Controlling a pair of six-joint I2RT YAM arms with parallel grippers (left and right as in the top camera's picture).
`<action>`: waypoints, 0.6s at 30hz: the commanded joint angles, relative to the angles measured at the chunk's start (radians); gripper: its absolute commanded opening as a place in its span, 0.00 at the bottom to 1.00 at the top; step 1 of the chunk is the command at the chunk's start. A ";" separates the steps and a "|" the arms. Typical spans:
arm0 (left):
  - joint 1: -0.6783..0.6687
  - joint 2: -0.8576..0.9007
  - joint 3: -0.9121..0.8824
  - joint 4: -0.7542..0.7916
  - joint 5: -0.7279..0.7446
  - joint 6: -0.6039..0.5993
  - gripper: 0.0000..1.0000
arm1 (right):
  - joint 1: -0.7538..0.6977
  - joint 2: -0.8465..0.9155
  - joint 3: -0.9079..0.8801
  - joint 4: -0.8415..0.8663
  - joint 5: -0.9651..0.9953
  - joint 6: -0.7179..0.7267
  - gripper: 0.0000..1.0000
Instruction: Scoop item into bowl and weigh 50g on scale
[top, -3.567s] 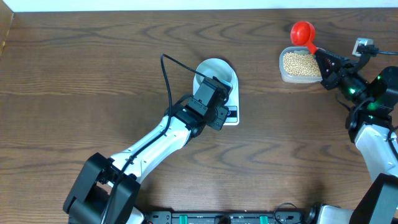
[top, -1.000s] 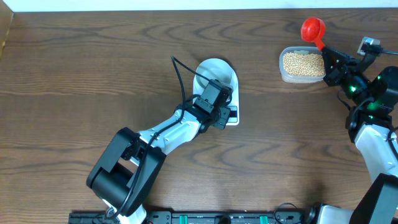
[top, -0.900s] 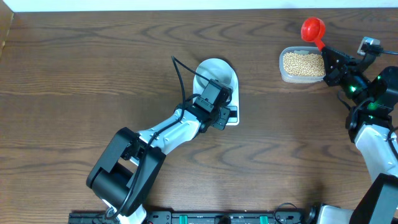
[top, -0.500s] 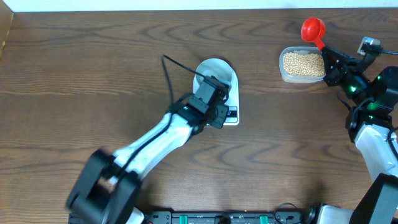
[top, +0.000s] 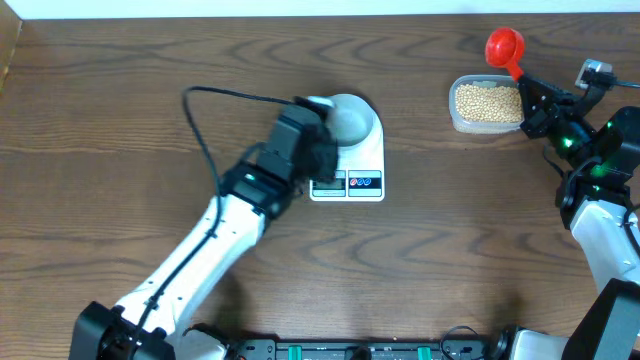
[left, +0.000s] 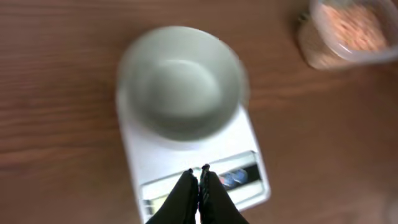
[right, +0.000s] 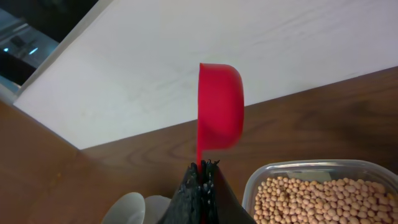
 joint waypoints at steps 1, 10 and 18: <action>0.124 -0.004 0.004 0.014 -0.014 -0.016 0.07 | 0.005 -0.018 0.016 0.002 0.021 -0.012 0.01; 0.395 0.008 0.003 0.027 -0.069 -0.015 0.07 | 0.005 -0.018 0.016 0.002 0.150 0.016 0.01; 0.481 0.062 0.003 0.028 -0.227 -0.015 0.07 | 0.004 -0.016 0.016 -0.021 0.287 0.029 0.01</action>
